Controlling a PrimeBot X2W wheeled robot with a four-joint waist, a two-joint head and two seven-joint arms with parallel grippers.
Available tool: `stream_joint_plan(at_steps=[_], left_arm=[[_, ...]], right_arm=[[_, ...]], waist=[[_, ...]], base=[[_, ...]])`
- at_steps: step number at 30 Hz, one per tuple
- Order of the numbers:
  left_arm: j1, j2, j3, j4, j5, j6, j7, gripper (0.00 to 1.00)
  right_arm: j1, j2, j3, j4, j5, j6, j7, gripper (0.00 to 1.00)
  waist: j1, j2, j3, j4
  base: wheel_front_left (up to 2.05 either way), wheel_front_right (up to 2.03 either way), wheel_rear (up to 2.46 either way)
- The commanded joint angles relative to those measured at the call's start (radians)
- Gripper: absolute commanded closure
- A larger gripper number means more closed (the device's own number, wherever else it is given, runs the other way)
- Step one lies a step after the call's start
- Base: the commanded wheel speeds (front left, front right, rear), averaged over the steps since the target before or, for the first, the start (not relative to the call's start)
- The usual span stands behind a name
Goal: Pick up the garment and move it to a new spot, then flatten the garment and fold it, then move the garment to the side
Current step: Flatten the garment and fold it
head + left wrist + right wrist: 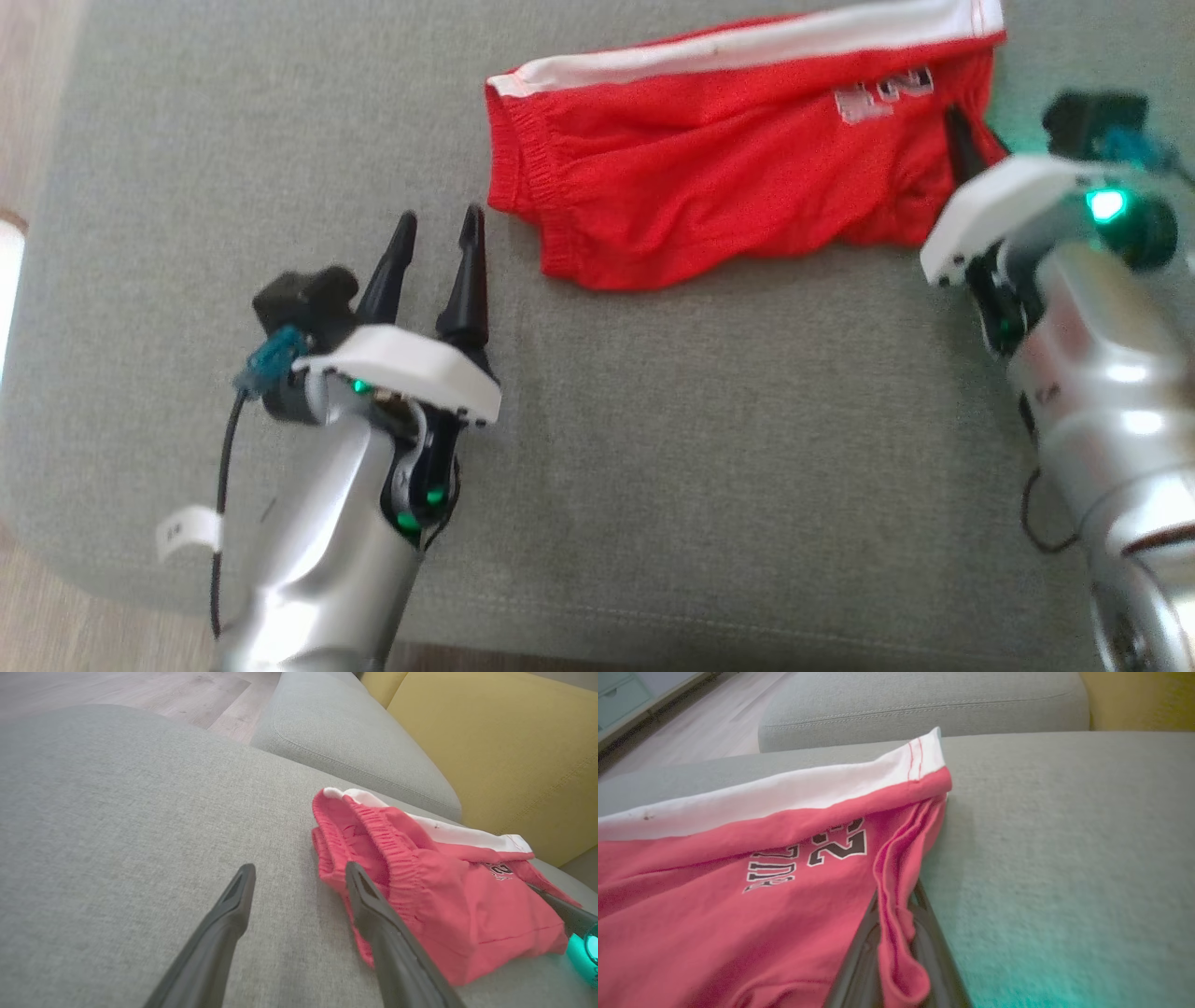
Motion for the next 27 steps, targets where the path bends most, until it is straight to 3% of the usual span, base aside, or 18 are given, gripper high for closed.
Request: stream_joint_plan(at_steps=[1, 9, 15, 21, 27], left_arm=[[0.006, 0.018, 0.038, -0.031, 0.010, 0.006, -0.005, 0.00], [0.108, 0.018, 0.082, -0.026, 0.059, 0.011, -0.005, 0.00], [0.158, 0.018, 0.108, -0.016, 0.068, -0.009, -0.005, 0.00], [0.168, 0.018, 0.084, -0.011, 0.058, -0.015, -0.005, 0.00], [0.168, 0.018, 0.038, -0.015, 0.045, -0.007, -0.005, 0.00]], right_arm=[[0.031, 0.007, 0.007, -0.024, 0.021, 0.007, -0.017, 1.00], [0.139, -0.038, 0.019, -0.138, 0.162, 0.007, -0.068, 1.00], [0.152, -0.067, 0.111, -0.304, 0.202, 0.007, -0.069, 1.00], [0.143, -0.034, 0.217, -0.426, 0.216, 0.007, -0.015, 1.00], [0.139, 0.022, 0.298, -0.451, 0.208, 0.007, 0.041, 1.00]], waist=[[0.0000, 0.0000, -0.025, -0.013], [0.0000, 0.0000, -0.108, -0.062], [0.0000, 0.0000, -0.122, -0.068], [0.0000, 0.0000, -0.134, -0.009], [0.0000, 0.0000, -0.137, 0.091]], base=[[0.00, 0.00, 0.00], [0.00, 0.00, 0.00], [0.00, 0.00, 0.00], [0.00, 0.00, 0.00], [0.00, 0.00, 0.00]])
